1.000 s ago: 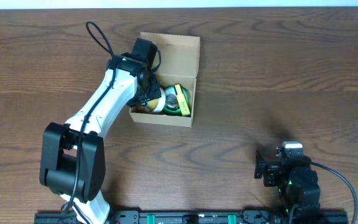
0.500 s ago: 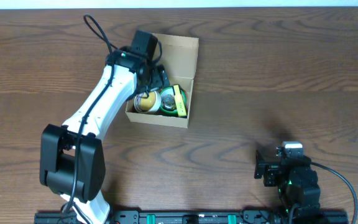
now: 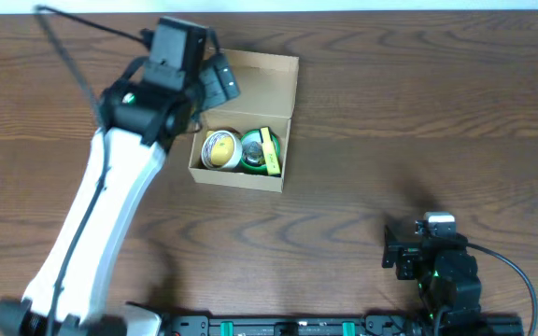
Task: Pack container
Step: 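Release the masking tape and lift the left gripper out of the box, then bring both grippers to the box lid flaps on either side, then fold the box lid closed with both grippers pushing it down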
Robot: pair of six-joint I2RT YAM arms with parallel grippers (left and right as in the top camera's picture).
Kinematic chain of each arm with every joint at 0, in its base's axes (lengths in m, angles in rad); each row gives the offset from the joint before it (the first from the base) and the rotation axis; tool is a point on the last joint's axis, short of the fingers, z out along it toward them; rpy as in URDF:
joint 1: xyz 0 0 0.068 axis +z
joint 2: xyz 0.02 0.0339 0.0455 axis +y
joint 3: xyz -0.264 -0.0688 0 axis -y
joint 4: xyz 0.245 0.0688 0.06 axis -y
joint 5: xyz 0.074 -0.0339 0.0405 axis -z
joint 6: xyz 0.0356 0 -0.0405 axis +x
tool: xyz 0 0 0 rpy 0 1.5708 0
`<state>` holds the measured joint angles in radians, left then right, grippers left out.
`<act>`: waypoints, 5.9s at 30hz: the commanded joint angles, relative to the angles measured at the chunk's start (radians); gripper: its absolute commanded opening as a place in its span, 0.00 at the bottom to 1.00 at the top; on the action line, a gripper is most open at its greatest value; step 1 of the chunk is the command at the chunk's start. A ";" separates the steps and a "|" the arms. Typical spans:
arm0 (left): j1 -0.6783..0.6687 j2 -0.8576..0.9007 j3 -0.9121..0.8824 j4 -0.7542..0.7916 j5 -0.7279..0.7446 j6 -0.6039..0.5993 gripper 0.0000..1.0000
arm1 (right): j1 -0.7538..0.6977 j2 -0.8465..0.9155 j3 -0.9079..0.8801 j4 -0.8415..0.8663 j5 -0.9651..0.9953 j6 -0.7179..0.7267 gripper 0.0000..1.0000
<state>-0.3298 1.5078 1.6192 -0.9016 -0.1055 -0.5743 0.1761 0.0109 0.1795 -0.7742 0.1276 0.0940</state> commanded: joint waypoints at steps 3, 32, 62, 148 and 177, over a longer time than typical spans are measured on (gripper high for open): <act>0.003 -0.117 0.021 -0.030 -0.110 0.029 0.96 | -0.012 -0.005 -0.009 -0.002 0.003 -0.013 0.99; 0.170 -0.072 0.021 -0.095 0.096 0.010 0.96 | -0.012 0.700 0.451 0.093 -0.099 0.014 0.99; 0.415 0.550 0.021 0.285 0.404 -0.141 0.06 | -0.011 1.886 0.855 0.789 -0.581 0.494 0.01; 0.426 0.458 0.105 -0.143 0.717 0.374 0.05 | 0.210 1.810 1.166 0.666 -0.816 0.378 0.01; 0.349 0.236 0.114 -0.336 0.175 0.325 0.08 | 0.572 1.874 1.171 0.238 -0.284 0.241 0.01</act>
<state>0.0166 1.7542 1.7069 -1.2297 0.1020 -0.2394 0.7422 1.8400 1.3479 -0.5156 -0.2367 0.3656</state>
